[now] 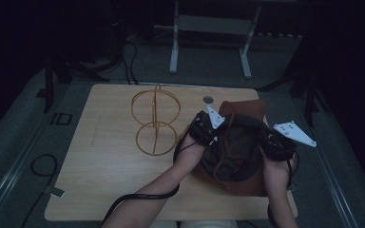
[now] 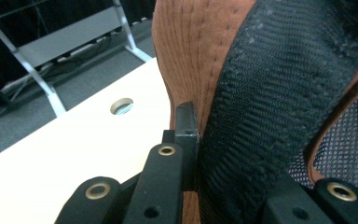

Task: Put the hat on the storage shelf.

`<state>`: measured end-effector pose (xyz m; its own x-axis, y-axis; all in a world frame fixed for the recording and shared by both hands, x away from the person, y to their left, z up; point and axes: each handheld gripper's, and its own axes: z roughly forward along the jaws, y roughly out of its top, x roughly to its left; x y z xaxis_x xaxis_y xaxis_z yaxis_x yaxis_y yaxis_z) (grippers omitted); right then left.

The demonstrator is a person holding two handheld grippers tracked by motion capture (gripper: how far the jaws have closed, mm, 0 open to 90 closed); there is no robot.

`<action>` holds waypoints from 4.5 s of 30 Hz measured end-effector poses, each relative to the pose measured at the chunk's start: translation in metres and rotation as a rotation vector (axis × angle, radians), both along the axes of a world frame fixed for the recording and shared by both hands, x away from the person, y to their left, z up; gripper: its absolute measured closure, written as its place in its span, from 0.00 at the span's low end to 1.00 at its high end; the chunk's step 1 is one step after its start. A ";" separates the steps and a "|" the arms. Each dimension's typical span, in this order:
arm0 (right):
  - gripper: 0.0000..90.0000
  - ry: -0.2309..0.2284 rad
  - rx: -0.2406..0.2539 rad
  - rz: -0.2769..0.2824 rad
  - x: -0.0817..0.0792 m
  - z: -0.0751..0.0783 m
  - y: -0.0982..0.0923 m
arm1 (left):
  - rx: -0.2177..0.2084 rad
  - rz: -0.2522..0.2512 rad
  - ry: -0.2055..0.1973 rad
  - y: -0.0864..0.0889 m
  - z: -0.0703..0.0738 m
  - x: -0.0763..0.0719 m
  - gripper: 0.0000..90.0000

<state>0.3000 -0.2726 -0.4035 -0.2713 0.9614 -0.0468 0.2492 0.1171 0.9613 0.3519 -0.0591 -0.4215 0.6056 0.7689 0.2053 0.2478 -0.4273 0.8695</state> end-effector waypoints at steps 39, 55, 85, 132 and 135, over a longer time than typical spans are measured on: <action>0.46 0.002 0.078 0.134 -0.055 0.003 -0.084 | -0.122 -0.120 -0.235 0.044 0.025 -0.027 0.96; 0.51 0.004 0.067 0.177 -0.044 -0.003 -0.085 | -0.270 -0.293 -0.318 0.071 0.025 -0.034 0.96; 0.48 -0.050 0.081 0.598 -0.050 -0.004 -0.011 | -0.458 -0.739 -0.329 0.054 0.027 -0.046 0.96; 0.98 -0.066 0.190 0.717 -0.046 0.010 0.000 | -0.385 -0.731 -0.287 0.043 0.046 -0.048 0.56; 0.98 -0.077 0.192 0.700 -0.046 0.013 -0.004 | -0.360 -0.692 -0.295 0.049 0.046 -0.048 0.48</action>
<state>0.2537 -0.2762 -0.3908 -0.8284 0.5568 0.0613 0.1082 0.0516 0.9928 0.3043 -0.0101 -0.3757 0.9252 0.2916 0.2428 -0.2283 -0.0832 0.9700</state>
